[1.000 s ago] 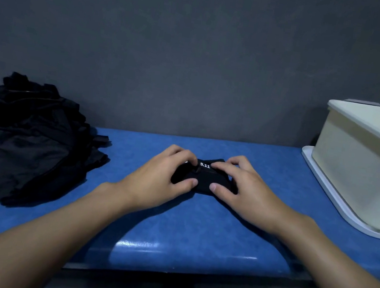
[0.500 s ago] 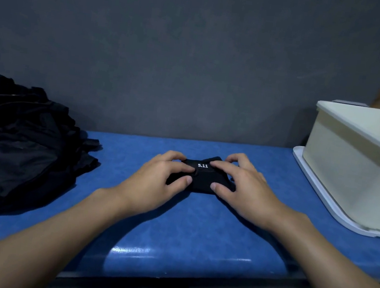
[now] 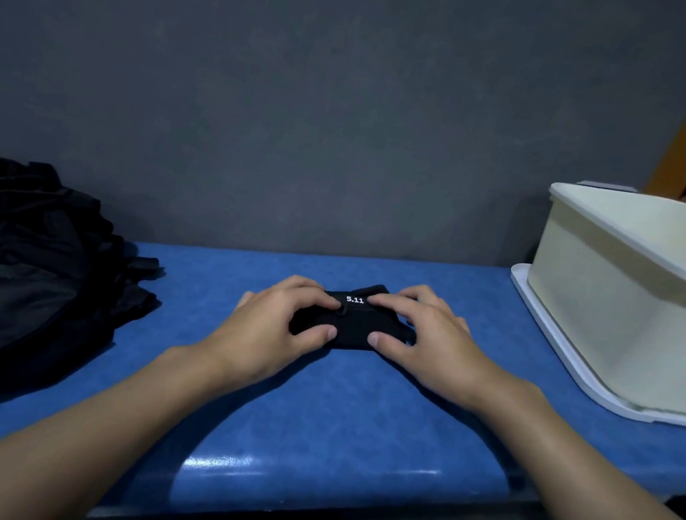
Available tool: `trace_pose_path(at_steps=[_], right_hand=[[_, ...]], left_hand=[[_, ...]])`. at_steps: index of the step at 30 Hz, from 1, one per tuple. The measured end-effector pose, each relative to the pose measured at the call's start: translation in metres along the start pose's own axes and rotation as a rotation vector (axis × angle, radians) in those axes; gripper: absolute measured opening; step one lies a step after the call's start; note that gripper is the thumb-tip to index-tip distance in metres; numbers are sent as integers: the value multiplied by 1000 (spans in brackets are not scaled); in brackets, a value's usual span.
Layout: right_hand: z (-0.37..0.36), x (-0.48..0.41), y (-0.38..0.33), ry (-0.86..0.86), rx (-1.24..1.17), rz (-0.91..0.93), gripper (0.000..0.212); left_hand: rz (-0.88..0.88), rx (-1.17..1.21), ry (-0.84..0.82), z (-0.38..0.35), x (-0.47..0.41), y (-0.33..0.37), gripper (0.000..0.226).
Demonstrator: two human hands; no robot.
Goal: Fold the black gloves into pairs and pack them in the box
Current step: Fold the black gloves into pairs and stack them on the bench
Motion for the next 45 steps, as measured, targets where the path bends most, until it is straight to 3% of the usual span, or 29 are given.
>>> trace_pose_path(at_steps=[3, 8, 24, 32, 45], right_hand=[[4, -2, 7, 12, -26, -13, 46], [17, -12, 32, 58, -26, -68, 45], [70, -52, 122, 339, 108, -273, 41], [77, -63, 133, 345, 204, -306, 54], [73, -69, 138, 268, 326, -359, 54]], left_hand=[[-5, 66, -6, -3, -7, 2, 48], [-2, 78, -15, -14, -33, 12, 30], [-28, 125, -8, -76, -142, 45, 33], [-72, 68, 30, -89, -166, 59, 32], [-56, 86, 49, -93, -169, 58, 30]])
Point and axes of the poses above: each hand's wrist, its own x-axis away from the middle knuckle, its own z-axis out of the back of the hand, y = z × x, the point moved 9 cm from there along -x, towards the middle knuckle, and after that the axes turned 9 degrees about -x, right-handed, at the moved point
